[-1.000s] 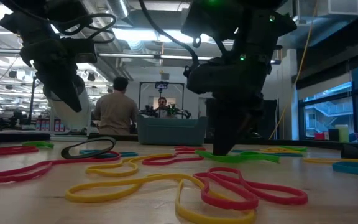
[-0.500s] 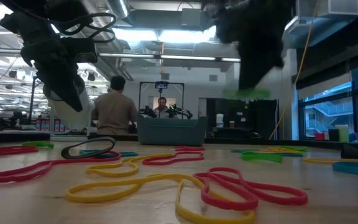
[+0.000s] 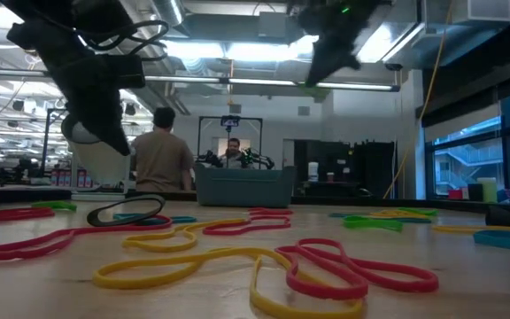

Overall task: Pick and place rubber bands into bin
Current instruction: Put the green rubber band into the blue bin

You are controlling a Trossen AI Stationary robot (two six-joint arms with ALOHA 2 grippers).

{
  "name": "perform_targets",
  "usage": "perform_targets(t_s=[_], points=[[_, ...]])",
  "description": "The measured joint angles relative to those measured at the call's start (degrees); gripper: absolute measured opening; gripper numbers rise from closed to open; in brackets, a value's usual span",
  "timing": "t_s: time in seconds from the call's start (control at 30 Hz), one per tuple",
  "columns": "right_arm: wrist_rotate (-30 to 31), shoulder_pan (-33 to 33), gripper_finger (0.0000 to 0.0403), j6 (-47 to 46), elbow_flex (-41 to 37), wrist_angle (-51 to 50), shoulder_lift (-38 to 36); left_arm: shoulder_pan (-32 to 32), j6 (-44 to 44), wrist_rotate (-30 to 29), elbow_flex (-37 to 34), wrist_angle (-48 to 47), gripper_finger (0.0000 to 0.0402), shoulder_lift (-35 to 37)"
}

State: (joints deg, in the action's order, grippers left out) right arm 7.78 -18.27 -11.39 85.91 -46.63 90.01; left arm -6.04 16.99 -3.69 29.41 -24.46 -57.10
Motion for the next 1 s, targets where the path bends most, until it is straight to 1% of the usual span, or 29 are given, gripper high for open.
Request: perform_targets(t_s=[0.07, 0.13, 0.23, 0.37, 0.5, 0.63, 0.73, 0.83, 1.0], points=[[-3.49, -2.32, 0.0, 5.81, 3.77, 2.3, 4.58, -1.05, 0.02, 0.25, 0.0, 0.89, 0.0002, 0.0], [-6.08, -4.23, 0.0, 9.89, 8.1, 2.01, 9.87, -2.04, 0.22, 0.26, 0.0, 1.81, 0.0002, 0.0], [-9.15, -5.91, 0.0, 13.72, 14.45, 1.58, 18.74, -3.03, 0.26, 0.25, 0.0, 2.46, 0.0002, 0.0], [-9.43, -7.38, 0.0, 17.52, 21.67, 0.26, 29.6, -3.58, 0.43, 0.31, 0.0, 2.44, 0.0002, 0.0], [-9.91, -8.86, 0.0, 19.27, 27.41, -1.59, 37.67, -3.57, 2.13, 0.27, 0.0, 2.44, 0.0002, 0.0], [-10.28, -9.12, 0.0005, 21.0, 29.51, -2.09, 42.05, -3.57, 3.85, -1.22, 0.0, 2.44, 0.0003, 0.0], [-10.5, -9.0, 0.0016, 20.99, 29.61, -0.99, 43.37, -3.57, 4.28, -1.32, 0.0, 2.43, 0.0003, 0.0], [-10.51, -9.36, 0.0037, 21.08, 29.7, -0.53, 43.83, -3.57, 4.31, -1.75, 0.0, 2.42, 0.0001, 0.0], [-10.45, -10.23, 0.0086, 20.68, 29.7, -0.67, 43.66, -3.57, 3.57, -2.9, 0.0, 2.42, 0.0004, 0.0]])
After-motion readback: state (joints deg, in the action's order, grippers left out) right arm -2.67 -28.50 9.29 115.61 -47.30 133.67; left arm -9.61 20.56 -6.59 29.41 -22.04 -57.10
